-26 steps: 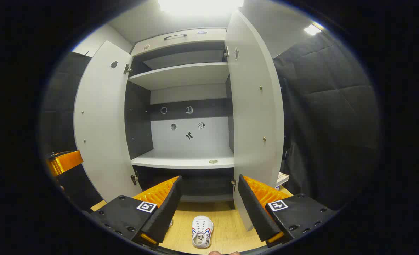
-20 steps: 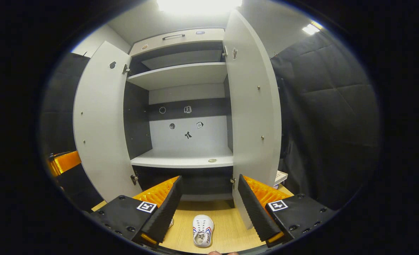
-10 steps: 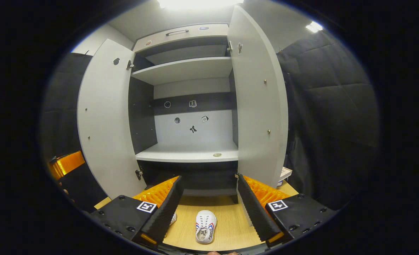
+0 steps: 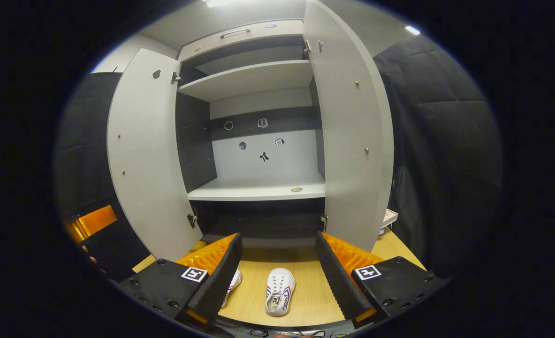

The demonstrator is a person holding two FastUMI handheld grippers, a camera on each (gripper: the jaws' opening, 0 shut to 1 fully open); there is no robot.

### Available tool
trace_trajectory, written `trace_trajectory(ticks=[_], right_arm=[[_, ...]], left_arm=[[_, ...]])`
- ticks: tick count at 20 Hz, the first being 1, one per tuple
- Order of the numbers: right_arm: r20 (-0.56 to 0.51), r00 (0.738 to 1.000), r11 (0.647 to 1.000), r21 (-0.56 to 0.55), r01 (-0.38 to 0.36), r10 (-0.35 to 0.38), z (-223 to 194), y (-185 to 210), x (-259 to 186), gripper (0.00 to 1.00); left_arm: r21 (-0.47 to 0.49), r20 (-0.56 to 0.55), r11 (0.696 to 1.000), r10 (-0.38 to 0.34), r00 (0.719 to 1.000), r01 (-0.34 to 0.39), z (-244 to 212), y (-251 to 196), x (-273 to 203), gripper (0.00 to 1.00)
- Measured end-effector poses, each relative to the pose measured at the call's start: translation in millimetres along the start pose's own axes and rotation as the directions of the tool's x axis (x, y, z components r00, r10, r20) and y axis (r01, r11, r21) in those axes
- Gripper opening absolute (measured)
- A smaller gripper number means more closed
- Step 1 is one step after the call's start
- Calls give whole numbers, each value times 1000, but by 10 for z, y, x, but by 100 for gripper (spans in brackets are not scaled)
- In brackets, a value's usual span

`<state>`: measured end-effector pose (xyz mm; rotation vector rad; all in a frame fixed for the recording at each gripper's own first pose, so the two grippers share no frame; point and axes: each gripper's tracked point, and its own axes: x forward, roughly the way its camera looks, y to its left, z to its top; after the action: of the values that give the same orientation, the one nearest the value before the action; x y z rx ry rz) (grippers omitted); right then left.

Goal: Grab one shoe with the right hand and put it into the shoe cabinet, grab the other shoe with the left hand and put it into the shoe cabinet; then close the right door with the right hand and the left door with the left hand.

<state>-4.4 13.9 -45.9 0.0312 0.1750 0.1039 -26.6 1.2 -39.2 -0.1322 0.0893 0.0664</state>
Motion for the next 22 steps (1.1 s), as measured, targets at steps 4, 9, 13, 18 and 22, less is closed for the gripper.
trace_trajectory(ticks=[4,9,13,18,22], right_arm=[[-70,997,1000,2,-25,25,-184,95,210,98],[-165,984,997,-22,-68,63,-465,204,509,99],[-207,975,991,-87,-103,83,-708,315,781,98],[-359,929,972,-170,-160,90,-1324,398,1198,99],[-490,869,953,-226,-200,66,-1910,424,1492,99]], left_arm=[[15,-39,1000,19,999,-19,-249,66,-198,94],[37,-68,999,40,997,-37,-372,160,-317,95],[41,-83,997,63,995,-60,-405,265,-311,94],[41,-106,994,101,989,-97,-536,406,-294,94],[34,-146,990,138,980,-134,-713,542,-294,96]])
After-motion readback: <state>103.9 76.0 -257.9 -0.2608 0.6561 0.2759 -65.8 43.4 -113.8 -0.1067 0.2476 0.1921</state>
